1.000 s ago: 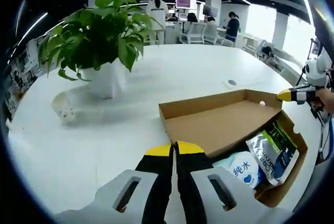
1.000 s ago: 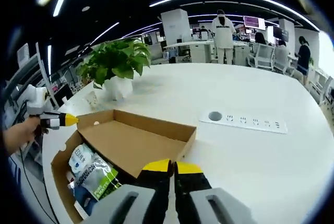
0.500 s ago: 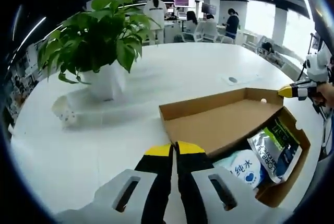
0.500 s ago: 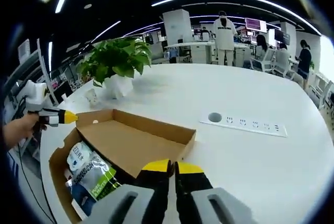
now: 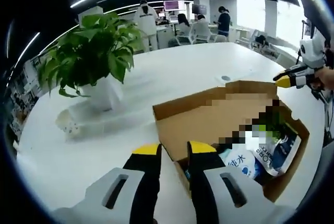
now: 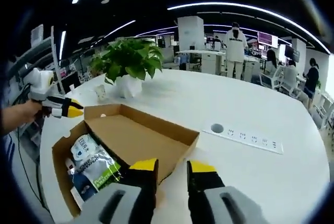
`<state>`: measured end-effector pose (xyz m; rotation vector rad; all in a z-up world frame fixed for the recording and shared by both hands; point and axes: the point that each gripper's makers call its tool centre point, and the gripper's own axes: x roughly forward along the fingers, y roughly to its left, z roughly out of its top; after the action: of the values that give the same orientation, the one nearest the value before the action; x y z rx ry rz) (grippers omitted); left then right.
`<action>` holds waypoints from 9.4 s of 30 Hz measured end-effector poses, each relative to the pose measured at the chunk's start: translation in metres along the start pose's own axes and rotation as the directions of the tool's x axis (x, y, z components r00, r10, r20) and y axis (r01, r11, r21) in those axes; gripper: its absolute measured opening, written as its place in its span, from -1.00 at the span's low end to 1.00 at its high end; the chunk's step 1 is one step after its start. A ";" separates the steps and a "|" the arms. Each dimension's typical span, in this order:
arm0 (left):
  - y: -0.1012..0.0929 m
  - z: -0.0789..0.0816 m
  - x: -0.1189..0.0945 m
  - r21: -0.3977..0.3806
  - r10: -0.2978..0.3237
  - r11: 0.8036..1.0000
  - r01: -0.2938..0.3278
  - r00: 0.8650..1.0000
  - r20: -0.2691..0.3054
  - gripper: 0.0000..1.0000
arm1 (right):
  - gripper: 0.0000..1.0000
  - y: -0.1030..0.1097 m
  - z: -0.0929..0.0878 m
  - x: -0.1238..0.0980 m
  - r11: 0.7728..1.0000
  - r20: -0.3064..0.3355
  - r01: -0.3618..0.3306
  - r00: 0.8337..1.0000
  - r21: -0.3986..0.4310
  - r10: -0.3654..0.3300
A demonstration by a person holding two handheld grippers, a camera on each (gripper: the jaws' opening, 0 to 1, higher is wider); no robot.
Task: Operate the shoe box by opening the lid, removing the specified soft item, and placing it in the target area until the item is outside and the box remains undamaged.
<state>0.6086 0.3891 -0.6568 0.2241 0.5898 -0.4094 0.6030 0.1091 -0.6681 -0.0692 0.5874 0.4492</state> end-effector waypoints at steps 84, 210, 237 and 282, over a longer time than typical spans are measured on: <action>-0.139 -0.062 -0.003 -0.323 -0.374 0.889 0.325 0.922 -0.100 -0.99 | 0.12 0.104 -0.049 -0.046 0.814 -0.028 -0.294 0.946 -0.501 0.324; -0.302 0.033 0.009 -0.073 -0.480 0.877 0.475 0.875 -0.070 -1.00 | -1.00 0.004 -0.125 -0.082 0.888 -0.043 -0.112 0.994 -0.447 0.104; -0.311 0.014 0.022 0.002 -0.401 0.915 0.404 0.909 -0.113 -1.00 | -0.96 0.036 -0.105 -0.076 0.844 0.009 -0.103 0.992 -0.527 0.127; -0.229 0.028 0.006 -0.070 -0.364 0.929 0.365 0.931 0.024 -0.80 | -1.00 0.034 -0.149 -0.063 0.744 -0.143 -0.236 0.972 -0.625 0.188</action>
<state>0.5272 0.1731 -0.6579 0.0397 0.6366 -0.7475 0.4646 0.0869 -0.7561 -0.6867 0.4899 0.8654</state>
